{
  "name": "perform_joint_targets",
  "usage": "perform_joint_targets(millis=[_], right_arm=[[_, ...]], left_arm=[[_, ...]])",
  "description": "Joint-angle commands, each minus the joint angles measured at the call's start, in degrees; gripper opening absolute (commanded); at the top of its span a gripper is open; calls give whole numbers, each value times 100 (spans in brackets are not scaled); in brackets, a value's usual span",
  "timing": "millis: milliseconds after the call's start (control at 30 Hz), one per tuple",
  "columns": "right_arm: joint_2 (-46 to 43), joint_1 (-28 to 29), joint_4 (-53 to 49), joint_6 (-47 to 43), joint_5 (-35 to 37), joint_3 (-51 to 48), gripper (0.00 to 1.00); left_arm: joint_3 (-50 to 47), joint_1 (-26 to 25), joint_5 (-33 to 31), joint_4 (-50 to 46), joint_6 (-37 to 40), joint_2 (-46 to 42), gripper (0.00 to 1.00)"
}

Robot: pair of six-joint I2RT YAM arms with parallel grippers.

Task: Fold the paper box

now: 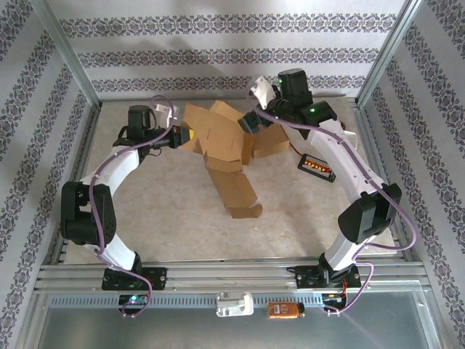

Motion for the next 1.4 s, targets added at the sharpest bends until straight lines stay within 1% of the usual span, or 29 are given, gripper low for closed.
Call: perform_joint_targets(millis=[0,33,100,133,167,267,300,367,467,533,567,600,633,667,700,733,767,833,867,900,933,1033,1100,1133,1200,1300,1367], right_arm=[[164,-123,-82,-2449,-688,-158,96],[297,-249,-254,-2579,-996,-8,95],[496,-511,-242,-2588,-1803,112,92],[558,-587,-239,-2648,-2069,122,91],[625,-648,-193,-2688,-2275,122,89],[815,-642,-297,-2793,-2587,229,79],[861,-613,-216,-2788,-2638,197,75],[937,-549,139,-2695,-2586,88,70],[1073,-467,421,-2543,-2236,127,68],[1077,-457,568,-2526,-2143,114,67],[1044,-460,717,-2516,-2110,40,64],[1009,-467,809,-2548,-2095,-24,59],[989,-470,894,-2572,-2071,-71,50],[988,-468,932,-2588,-1965,-85,38],[1003,-468,928,-2591,-1813,-62,21],[996,-460,925,-2577,-1687,-55,17],[974,-448,944,-2547,-1541,-58,16],[861,-427,1021,-2443,-1353,-139,8],[767,-369,1018,-2332,-1213,-157,1],[649,-250,988,-2218,-939,-160,0],[544,-84,924,-2124,-707,-160,0],[116,471,673,-2093,335,-270,0],[-193,861,731,-2222,1129,-489,0],[-304,1028,768,-2309,1502,-555,0],[-431,1389,783,-2669,2558,-602,0],[-445,1743,856,-3402,3897,-699,0],[-389,1946,943,-3743,4711,-778,0]], left_arm=[[-66,-153,393,262,636,-434,0],[-126,-154,399,243,686,-526,0],[-193,-155,349,150,858,-728,0],[-206,-155,364,149,878,-791,0],[-204,-151,414,134,916,-835,0],[-171,-154,450,133,886,-865,0],[-155,-153,502,117,910,-867,0],[-140,-155,579,135,916,-861,0],[-115,-153,546,-11,1021,-859,0],[-114,-148,518,-119,1103,-867,0],[-115,-155,513,-145,1119,-868,0],[-127,-155,511,-142,1121,-872,0],[-138,-151,490,-110,1114,-882,0],[-141,-155,435,-106,1117,-885,0],[-132,-147,381,-120,1129,-878,0],[-114,-146,337,-144,1144,-899,0],[-109,-144,252,-171,1155,-915,0],[-132,-138,-103,-204,1162,-991,0],[-154,-146,-344,-230,1169,-1040,3],[-212,-140,-546,-219,1170,-1112,10],[-294,-149,-709,-182,1165,-1196,18],[-764,-175,-867,145,1022,-1663,28],[-1137,-210,-1025,426,854,-2118,41],[-1285,-231,-1193,500,760,-2321,46],[-1549,-304,-1815,533,489,-2773,58],[-1842,-405,-2481,342,23,-3372,67],[-1971,-439,-2766,86,-107,-3688,69]])
